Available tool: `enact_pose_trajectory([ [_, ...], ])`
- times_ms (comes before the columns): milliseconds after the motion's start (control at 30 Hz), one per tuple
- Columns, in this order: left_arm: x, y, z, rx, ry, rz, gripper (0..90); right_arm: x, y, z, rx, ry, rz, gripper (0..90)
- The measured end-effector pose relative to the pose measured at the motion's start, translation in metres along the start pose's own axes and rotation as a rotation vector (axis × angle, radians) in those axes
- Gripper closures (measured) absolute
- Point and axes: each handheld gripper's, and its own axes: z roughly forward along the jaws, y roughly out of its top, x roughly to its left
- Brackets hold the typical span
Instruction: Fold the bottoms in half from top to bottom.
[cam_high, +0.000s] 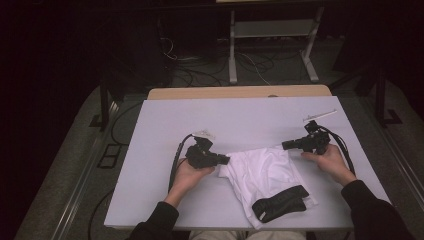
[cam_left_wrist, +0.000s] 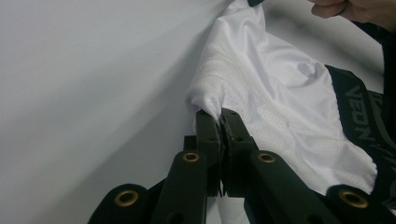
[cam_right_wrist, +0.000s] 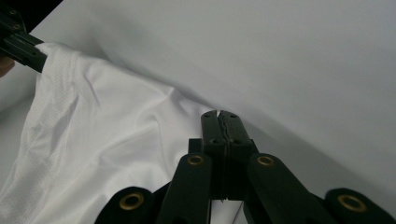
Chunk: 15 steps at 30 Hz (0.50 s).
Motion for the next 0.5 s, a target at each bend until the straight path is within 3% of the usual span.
enact_pose_trajectory([
  [200, 0.011, 0.004, -0.009, 0.017, 0.011, 0.014, 86.8, 0.007, 0.013, 0.011, -0.002, -0.021, -0.016, 88.3],
  [400, 0.026, 0.015, -0.013, 0.064, 0.038, 0.034, 86.8, 0.012, 0.024, 0.026, -0.016, -0.034, -0.002, 88.3],
  [500, 0.033, 0.022, -0.017, 0.074, 0.049, 0.051, 86.8, 0.015, 0.028, 0.031, -0.06, -0.04, 0.011, 88.3],
])
